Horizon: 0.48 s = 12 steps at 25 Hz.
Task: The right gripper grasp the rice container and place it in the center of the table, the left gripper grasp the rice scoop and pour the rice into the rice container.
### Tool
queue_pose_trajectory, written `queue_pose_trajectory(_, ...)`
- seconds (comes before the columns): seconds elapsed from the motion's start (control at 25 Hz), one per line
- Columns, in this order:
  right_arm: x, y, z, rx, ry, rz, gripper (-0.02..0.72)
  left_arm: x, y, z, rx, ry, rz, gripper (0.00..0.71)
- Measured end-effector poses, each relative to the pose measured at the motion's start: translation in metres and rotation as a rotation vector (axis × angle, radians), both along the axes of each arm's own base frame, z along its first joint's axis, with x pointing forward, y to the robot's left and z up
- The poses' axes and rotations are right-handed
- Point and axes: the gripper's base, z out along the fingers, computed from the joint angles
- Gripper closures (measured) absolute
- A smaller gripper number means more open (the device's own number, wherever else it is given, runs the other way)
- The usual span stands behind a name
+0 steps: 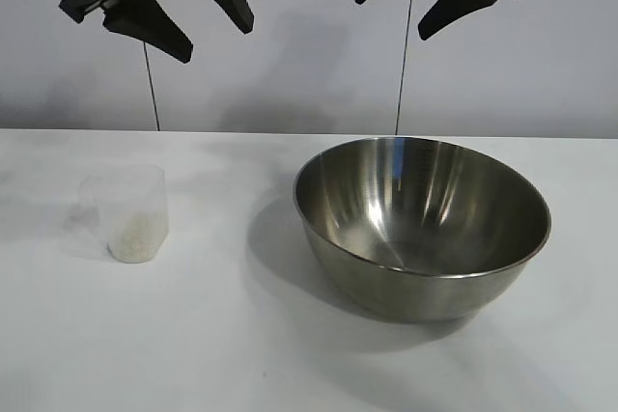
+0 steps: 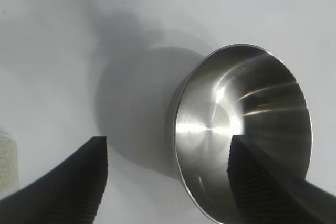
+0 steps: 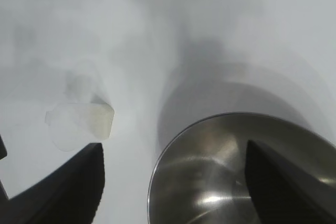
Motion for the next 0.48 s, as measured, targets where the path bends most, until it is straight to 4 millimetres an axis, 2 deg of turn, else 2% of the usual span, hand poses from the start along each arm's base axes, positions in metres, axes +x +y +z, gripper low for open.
queue_pose_trajectory(0.48,-0.0043,0.0002,-0.0018,-0.007,0.046,0.022,0.188,0.0,0.0,0.0,0.0,0.0,0.0,0.233)
